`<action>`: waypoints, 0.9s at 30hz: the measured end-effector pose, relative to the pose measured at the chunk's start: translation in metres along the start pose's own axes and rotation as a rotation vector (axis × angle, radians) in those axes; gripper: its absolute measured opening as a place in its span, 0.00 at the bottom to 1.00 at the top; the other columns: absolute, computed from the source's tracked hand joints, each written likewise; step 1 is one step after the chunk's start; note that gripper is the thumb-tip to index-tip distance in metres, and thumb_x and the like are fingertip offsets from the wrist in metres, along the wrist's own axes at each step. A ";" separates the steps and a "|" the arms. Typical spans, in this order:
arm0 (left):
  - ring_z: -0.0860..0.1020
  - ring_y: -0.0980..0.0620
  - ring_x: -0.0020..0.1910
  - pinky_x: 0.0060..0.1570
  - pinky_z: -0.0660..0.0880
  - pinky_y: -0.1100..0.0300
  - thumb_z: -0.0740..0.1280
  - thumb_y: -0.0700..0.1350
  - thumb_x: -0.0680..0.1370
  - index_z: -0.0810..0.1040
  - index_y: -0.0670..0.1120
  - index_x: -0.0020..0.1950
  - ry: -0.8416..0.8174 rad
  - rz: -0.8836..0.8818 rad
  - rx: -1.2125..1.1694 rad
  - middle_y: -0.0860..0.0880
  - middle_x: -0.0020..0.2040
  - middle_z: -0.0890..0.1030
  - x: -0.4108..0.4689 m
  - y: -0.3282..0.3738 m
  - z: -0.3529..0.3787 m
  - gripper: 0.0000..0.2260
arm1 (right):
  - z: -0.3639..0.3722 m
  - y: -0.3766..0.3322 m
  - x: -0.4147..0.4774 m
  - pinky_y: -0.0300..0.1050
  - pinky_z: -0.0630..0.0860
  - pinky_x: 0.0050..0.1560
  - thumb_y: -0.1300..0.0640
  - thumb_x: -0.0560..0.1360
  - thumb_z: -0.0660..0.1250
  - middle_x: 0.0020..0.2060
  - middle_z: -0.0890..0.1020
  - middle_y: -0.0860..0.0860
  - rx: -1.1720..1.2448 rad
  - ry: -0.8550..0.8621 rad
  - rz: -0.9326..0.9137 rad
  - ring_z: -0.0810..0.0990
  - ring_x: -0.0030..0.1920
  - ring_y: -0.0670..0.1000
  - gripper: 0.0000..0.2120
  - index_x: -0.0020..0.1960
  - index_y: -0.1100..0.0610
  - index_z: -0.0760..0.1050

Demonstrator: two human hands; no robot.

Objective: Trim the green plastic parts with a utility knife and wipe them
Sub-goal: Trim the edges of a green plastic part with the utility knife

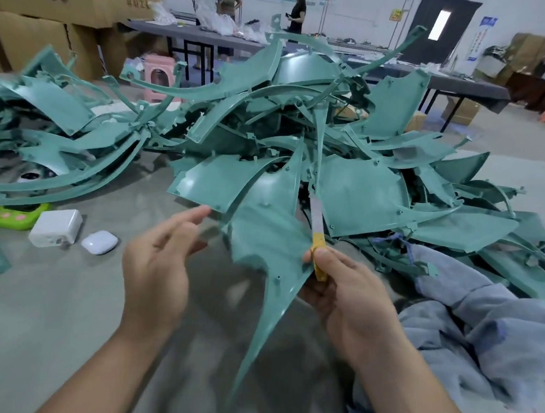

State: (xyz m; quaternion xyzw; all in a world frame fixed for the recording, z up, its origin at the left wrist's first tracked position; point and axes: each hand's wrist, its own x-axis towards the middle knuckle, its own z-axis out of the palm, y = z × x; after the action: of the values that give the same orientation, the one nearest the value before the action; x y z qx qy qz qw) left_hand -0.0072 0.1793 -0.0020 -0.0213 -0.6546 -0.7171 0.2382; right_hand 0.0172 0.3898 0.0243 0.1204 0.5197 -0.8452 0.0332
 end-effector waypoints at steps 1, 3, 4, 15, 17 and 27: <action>0.84 0.52 0.56 0.45 0.81 0.64 0.64 0.44 0.79 0.87 0.49 0.53 0.101 -0.131 -0.072 0.50 0.53 0.87 0.008 -0.001 -0.001 0.11 | 0.006 -0.010 0.003 0.49 0.85 0.39 0.63 0.82 0.63 0.40 0.84 0.60 -0.019 -0.012 -0.012 0.86 0.40 0.56 0.14 0.39 0.63 0.80; 0.85 0.48 0.52 0.37 0.81 0.62 0.64 0.41 0.82 0.85 0.44 0.50 0.223 -0.386 -0.216 0.42 0.54 0.86 0.021 -0.002 -0.004 0.10 | 0.024 -0.037 0.011 0.48 0.85 0.39 0.65 0.81 0.64 0.38 0.84 0.59 -0.078 -0.028 -0.049 0.85 0.40 0.56 0.14 0.38 0.64 0.79; 0.86 0.47 0.50 0.35 0.81 0.62 0.63 0.41 0.82 0.84 0.43 0.50 0.254 -0.473 -0.275 0.40 0.54 0.86 0.025 -0.004 -0.007 0.10 | 0.035 -0.053 0.015 0.47 0.84 0.37 0.66 0.80 0.65 0.37 0.84 0.58 -0.137 -0.036 -0.085 0.84 0.39 0.56 0.13 0.37 0.63 0.79; 0.84 0.53 0.55 0.42 0.80 0.63 0.64 0.28 0.69 0.77 0.47 0.67 0.081 -0.389 -0.345 0.50 0.58 0.85 0.035 -0.009 -0.025 0.29 | 0.123 -0.137 0.023 0.30 0.71 0.28 0.55 0.75 0.73 0.27 0.82 0.41 -1.830 -0.652 -0.495 0.78 0.27 0.39 0.10 0.35 0.47 0.83; 0.85 0.52 0.47 0.36 0.79 0.62 0.64 0.31 0.60 0.84 0.47 0.60 -0.039 -0.342 -0.317 0.48 0.52 0.87 0.034 -0.011 -0.024 0.30 | 0.116 -0.119 0.029 0.32 0.66 0.28 0.54 0.74 0.74 0.24 0.77 0.42 -1.865 -0.731 -0.421 0.71 0.25 0.41 0.14 0.31 0.44 0.80; 0.84 0.43 0.44 0.48 0.78 0.53 0.72 0.36 0.59 0.88 0.44 0.46 -0.250 -0.518 -0.139 0.39 0.48 0.87 0.035 -0.021 -0.036 0.17 | 0.035 -0.026 0.036 0.51 0.75 0.47 0.55 0.78 0.69 0.41 0.86 0.54 -0.619 0.159 -0.440 0.82 0.42 0.54 0.10 0.41 0.50 0.86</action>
State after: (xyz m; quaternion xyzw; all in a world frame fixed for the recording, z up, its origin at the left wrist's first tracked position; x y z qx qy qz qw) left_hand -0.0361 0.1345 -0.0150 0.0421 -0.6118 -0.7890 -0.0372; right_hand -0.0281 0.3726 0.0535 0.0557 0.7645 -0.6233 -0.1547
